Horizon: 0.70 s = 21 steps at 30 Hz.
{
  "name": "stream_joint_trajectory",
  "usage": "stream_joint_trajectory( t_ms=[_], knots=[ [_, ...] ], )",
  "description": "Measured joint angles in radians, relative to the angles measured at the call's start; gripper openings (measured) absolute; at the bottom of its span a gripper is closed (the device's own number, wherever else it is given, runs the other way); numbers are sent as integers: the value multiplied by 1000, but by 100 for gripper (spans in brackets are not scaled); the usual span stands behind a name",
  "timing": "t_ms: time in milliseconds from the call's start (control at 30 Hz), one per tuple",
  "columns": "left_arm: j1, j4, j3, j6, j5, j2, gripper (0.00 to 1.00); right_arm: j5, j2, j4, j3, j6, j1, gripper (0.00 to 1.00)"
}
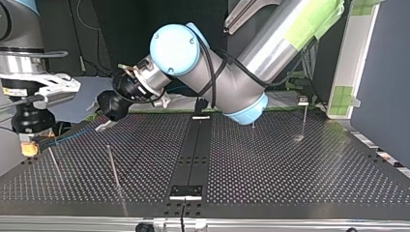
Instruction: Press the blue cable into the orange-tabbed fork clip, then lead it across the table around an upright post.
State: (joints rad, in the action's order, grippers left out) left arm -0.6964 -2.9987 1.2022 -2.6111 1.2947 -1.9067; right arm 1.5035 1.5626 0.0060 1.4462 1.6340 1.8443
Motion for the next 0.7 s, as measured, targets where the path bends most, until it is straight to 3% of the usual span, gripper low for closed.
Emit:
stream_joint_trajectory(
  t_ms=[700],
  knots=[
    [9, 78, -1, -180, 65, -68, 100, -5, 7, 0, 0, -3, 2, 2]
  ],
)
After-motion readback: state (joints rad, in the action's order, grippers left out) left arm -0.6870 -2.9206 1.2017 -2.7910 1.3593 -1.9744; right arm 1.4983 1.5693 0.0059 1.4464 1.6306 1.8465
